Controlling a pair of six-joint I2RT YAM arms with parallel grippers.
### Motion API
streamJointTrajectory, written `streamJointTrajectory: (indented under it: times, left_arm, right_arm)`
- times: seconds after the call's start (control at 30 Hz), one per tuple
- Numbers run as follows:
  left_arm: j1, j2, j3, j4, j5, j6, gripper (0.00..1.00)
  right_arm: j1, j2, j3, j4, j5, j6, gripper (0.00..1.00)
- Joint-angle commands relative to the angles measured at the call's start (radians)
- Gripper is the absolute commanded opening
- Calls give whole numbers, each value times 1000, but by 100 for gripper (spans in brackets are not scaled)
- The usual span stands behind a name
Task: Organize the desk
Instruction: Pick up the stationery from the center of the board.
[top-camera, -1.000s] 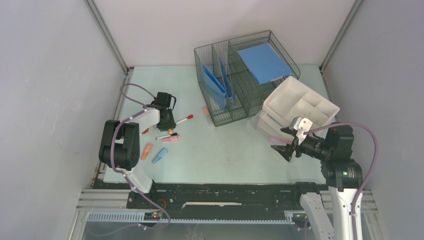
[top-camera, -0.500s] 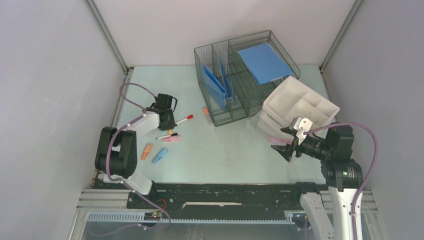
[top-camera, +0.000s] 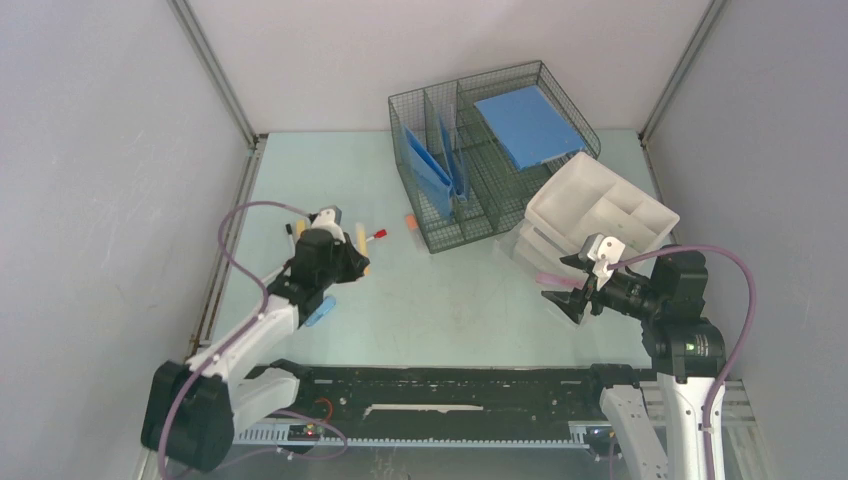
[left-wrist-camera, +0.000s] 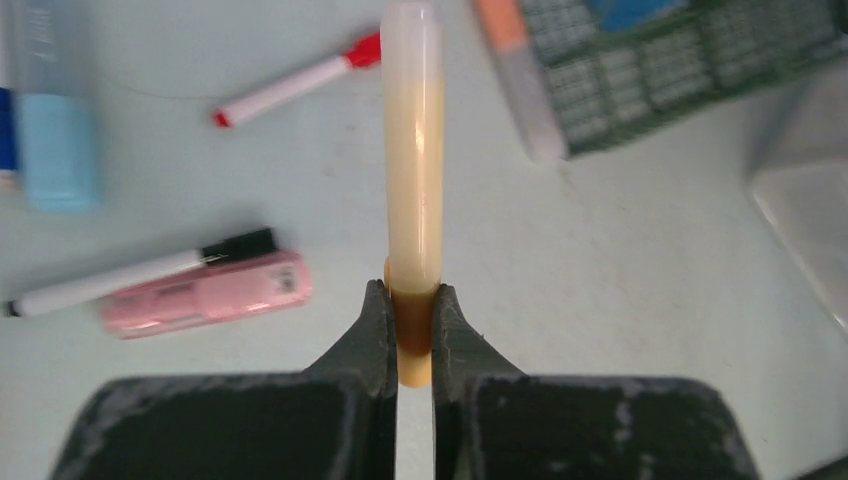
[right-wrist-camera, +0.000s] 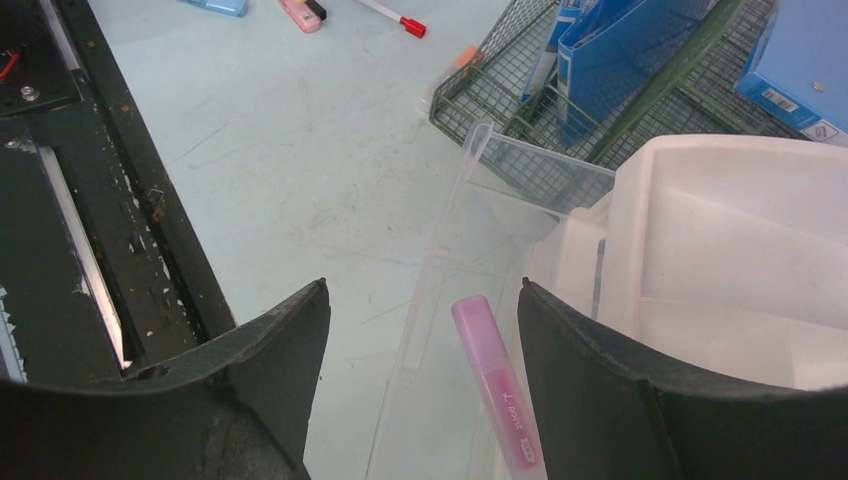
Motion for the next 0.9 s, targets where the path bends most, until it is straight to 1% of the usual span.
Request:
streamJointTrajectory:
  times: [0.0, 0.1, 0.23, 0.4, 0.6, 0.87]
  left_arm:
    - [-58, -178, -119, 268, 176, -87, 0]
    - [-113, -284, -201, 404, 214, -125, 0]
    - [-217, -400, -264, 493, 188, -149, 0]
    - [-354, -468, -303, 577, 130, -165, 0]
    - [-507, -436, -300, 663, 26, -152, 0]
    - [-679, -297, -244, 740, -95, -92, 0]
  right_arm:
    - [9, 3, 0, 10, -44, -3, 77]
    - [8, 9, 0, 3, -71, -5, 77]
    - [11, 13, 0, -5, -109, -7, 77]
    - [15, 18, 0, -20, -163, -15, 77]
    - [18, 1, -24, -8, -237, -23, 79]
    - [28, -12, -43, -1, -283, -24, 81]
